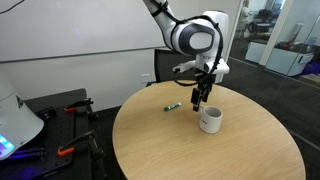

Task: Slide the mug cup to the right, pick up the pen from the table and put it in the mug cup

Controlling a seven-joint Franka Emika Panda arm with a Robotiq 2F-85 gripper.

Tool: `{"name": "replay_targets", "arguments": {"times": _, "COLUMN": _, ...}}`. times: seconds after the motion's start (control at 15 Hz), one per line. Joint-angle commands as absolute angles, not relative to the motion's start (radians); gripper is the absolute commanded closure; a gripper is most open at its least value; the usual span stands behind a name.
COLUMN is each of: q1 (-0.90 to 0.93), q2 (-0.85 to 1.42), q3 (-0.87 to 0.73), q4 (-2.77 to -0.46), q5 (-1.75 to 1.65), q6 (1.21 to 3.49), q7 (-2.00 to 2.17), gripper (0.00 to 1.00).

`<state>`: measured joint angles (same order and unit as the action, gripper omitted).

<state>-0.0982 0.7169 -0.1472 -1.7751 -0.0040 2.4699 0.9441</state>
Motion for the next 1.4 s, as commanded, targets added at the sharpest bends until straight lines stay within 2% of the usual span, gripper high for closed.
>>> {"name": "replay_targets", "arguments": {"times": 0.0, "q1": -0.073, "q2": 0.722, "q3": -0.175, "q4": -1.769, "q5": 0.025, "q6": 2.465, "q7": 0.925, "gripper": 0.0}}
{"name": "replay_targets", "arguments": {"times": 1.33, "q1": -0.118, "q2": 1.013, "q3": -0.164, "q4": -1.435, "q5": 0.162, "q6": 2.428, "q7": 0.928, "gripper": 0.0}}
